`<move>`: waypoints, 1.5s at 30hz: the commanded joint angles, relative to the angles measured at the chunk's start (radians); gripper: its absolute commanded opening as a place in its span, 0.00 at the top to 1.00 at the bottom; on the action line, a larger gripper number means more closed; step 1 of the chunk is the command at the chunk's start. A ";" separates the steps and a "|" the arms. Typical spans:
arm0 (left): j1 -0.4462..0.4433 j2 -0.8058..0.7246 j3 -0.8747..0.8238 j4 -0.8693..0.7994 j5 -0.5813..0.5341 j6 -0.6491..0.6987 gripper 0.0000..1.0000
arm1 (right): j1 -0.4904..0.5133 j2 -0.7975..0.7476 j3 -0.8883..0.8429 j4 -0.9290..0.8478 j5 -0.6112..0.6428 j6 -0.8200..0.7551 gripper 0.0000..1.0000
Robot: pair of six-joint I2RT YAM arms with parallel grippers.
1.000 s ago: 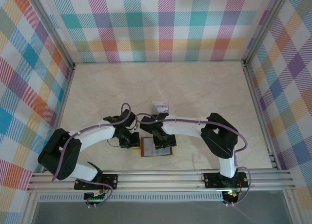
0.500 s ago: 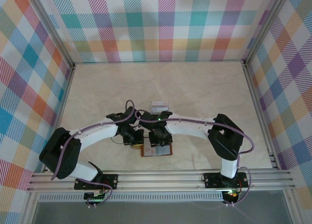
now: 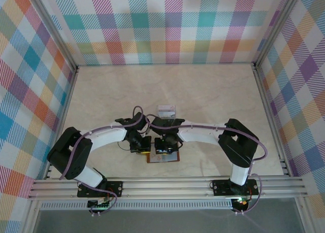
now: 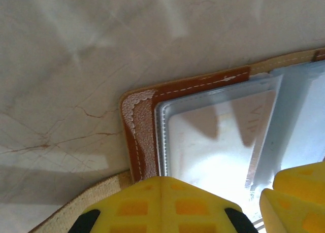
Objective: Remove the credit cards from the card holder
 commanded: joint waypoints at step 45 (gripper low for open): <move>-0.012 -0.101 -0.102 -0.010 -0.115 -0.017 1.00 | -0.007 0.118 0.000 0.266 -0.195 0.095 0.89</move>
